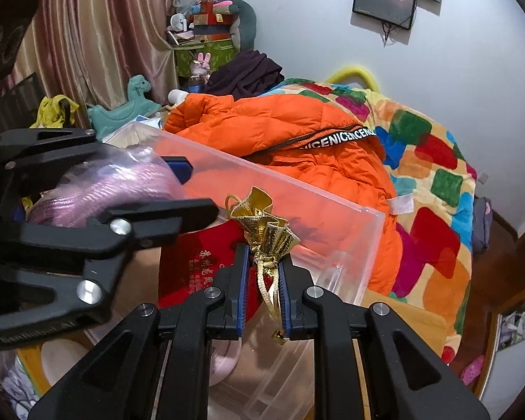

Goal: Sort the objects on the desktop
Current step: 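Lower the rope and pouch into the box and open both tools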

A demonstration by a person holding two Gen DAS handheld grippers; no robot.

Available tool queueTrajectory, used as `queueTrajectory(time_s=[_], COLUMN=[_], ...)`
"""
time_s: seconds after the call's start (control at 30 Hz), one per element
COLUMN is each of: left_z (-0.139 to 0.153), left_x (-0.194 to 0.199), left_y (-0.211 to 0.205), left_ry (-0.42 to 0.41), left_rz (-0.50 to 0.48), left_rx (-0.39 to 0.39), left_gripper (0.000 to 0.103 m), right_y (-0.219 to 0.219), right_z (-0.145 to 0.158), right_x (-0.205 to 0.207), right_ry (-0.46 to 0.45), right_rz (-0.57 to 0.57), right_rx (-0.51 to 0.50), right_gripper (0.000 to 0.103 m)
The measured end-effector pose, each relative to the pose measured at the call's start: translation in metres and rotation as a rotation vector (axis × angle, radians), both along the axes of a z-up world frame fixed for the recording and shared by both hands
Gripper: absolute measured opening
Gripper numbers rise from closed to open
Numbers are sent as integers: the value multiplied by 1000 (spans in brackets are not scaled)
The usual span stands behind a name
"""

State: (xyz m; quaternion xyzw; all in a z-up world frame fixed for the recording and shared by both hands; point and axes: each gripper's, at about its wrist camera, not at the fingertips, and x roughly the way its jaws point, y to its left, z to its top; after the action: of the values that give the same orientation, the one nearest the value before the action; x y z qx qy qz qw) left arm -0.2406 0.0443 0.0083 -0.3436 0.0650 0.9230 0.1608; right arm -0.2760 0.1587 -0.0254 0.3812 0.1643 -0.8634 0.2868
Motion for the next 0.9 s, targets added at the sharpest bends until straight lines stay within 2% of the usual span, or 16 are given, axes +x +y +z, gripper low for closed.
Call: queueTrajectory(time_s=[0.07,0.13,0.23,0.57,0.7,0.9], left_z=[-1,-1,1,3,4,13], left_x=[-1,-1,3,8,14,26], left_y=[1,2,3,1,-3,-6], left_ry=[-6,-14,-5,-11,-8,10], left_rz=[-1,1,2,20,36,59], left_rx=[1,4,9,15,20,30], left_gripper=[35,48,60,62,69,72], right_y=[0,0,2,17,25,33], right_z=[0,0,0,9,14,21], right_x=[4,7,10,22,25,35], right_ry=[12,20,31,39,41,54], right_rz=[3,6,7,-14,-33,-58], right_rx=[17,31,48,46,39,27], right_gripper=[14,14,15,23,28,34])
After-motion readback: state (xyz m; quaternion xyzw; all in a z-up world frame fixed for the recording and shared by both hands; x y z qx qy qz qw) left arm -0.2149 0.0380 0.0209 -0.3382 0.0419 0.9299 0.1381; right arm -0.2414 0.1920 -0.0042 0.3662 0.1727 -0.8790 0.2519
